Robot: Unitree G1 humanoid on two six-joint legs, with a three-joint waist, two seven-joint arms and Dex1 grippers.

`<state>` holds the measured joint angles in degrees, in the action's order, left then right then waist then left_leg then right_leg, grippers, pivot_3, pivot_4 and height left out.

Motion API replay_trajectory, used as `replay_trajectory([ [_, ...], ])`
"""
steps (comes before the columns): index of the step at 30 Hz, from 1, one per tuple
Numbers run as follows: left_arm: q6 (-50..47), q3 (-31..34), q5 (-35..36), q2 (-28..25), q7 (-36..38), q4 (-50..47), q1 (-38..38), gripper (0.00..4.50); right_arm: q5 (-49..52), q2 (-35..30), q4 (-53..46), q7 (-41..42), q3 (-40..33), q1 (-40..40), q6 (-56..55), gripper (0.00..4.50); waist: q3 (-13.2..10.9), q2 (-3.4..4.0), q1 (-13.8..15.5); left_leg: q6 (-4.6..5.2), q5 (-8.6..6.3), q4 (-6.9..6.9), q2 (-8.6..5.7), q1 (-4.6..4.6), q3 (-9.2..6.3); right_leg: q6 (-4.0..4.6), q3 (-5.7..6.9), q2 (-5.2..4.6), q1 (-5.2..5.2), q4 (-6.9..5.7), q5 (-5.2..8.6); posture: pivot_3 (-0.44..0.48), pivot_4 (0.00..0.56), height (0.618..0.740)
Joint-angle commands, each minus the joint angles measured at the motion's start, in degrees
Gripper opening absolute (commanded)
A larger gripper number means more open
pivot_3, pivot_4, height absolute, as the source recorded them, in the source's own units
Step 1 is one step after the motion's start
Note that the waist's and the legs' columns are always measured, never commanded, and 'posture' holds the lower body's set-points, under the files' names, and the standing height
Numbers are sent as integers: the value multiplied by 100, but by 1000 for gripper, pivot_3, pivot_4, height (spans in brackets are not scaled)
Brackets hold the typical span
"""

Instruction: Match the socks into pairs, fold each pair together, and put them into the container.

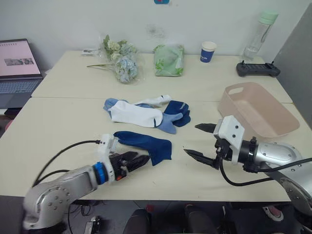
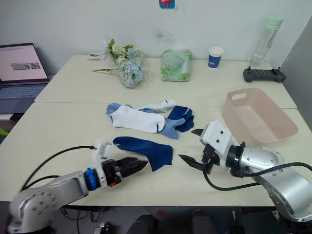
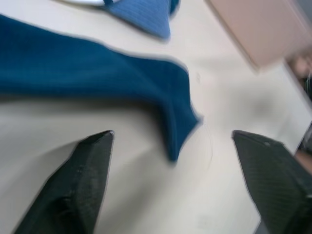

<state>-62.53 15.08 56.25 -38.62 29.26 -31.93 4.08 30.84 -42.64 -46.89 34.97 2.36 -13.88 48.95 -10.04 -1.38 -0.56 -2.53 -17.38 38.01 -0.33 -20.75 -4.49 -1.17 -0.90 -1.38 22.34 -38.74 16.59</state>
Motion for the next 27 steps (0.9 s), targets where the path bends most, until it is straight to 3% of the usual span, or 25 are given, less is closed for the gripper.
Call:
replay_trajectory([
  [1,1419,-199,-1073,-1013,1551,-222,387,4487,-249,-47,26,112,213,24,-409,4500,-4,9,7,1,0,-1,-3,0,3,0,-3,-2,0,1,0,0,150,740],
  [4,2739,-206,-1979,-1770,2511,463,146,4487,-435,11,151,146,440,-1,-613,4500,-9,15,32,4,-2,-4,-2,-2,5,11,-2,-1,1,11,6,0,150,740],
  [9,4873,-749,-3461,-2304,3428,2268,-956,4487,-611,19,206,235,755,-69,-718,4500,-15,23,38,15,-8,-7,0,-6,4,21,4,0,1,18,12,0,150,740],
  [14,7026,-1710,-4873,-2156,3877,4267,-2162,4487,-739,41,216,303,961,-85,-792,4500,-17,24,21,26,-15,-10,-1,-11,4,20,9,0,7,19,11,0,150,740],
  [21,8644,-2510,-5698,-1427,4089,6065,-3354,4487,-995,142,370,624,1383,-152,-1285,4500,-18,14,10,28,-15,-2,-2,-19,2,16,14,9,13,7,9,0,150,740],
  [24,8849,-2608,-5726,-1367,4339,6325,-3457,3873,-1381,114,731,874,1723,-149,-1801,4500,-18,15,-11,28,-15,0,-2,-10,5,15,16,10,13,-9,10,0,150,740],
  [27,8818,-2560,-5649,-1325,4501,6394,-3502,2907,-1638,361,1124,1020,2081,-333,-2117,4500,-18,15,-78,29,-15,3,-1,-5,5,15,20,12,13,-19,10,0,150,740],
])
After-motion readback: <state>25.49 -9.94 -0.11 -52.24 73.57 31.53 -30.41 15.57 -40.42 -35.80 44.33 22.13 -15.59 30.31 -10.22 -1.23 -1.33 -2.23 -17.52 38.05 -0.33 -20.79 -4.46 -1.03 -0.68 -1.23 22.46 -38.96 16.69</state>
